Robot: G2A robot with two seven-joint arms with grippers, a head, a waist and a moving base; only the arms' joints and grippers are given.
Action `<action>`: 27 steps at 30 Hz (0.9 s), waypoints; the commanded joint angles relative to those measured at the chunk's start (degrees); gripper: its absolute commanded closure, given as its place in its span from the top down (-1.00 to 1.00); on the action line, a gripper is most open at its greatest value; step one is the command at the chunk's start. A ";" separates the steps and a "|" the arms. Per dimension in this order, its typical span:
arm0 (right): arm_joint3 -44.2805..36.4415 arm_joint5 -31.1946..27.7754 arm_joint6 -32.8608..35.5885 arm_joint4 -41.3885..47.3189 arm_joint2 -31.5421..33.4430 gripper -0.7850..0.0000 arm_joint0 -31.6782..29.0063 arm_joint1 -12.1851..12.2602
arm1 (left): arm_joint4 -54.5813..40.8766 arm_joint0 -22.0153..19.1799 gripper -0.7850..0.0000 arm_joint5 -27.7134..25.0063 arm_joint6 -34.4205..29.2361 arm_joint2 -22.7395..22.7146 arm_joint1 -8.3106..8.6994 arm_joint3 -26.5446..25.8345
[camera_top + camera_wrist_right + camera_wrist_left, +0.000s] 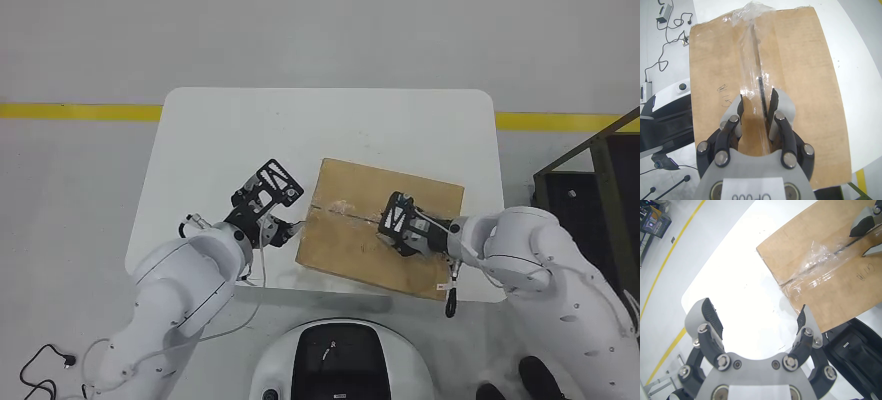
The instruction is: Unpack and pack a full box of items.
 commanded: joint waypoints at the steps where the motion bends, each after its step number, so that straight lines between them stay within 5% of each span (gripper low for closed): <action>1: 0.29 0.41 -0.42 0.46 -0.02 -0.62 0.32 -0.04 | 0.01 0.05 1.00 0.01 0.03 0.00 0.03 -0.04; 12: 0.27 1.75 -0.84 7.61 2.83 -1.00 0.60 0.36 | -0.14 0.25 1.00 -0.20 0.32 0.19 0.15 -0.25; 22: 4.91 6.05 2.90 35.10 7.83 -1.00 2.07 0.87 | -0.34 0.23 1.00 -0.30 0.72 0.36 0.23 -0.34; 27: 10.23 11.69 10.88 53.00 7.27 -1.00 4.46 0.85 | -0.72 0.10 1.00 -0.51 0.69 0.43 0.28 -0.20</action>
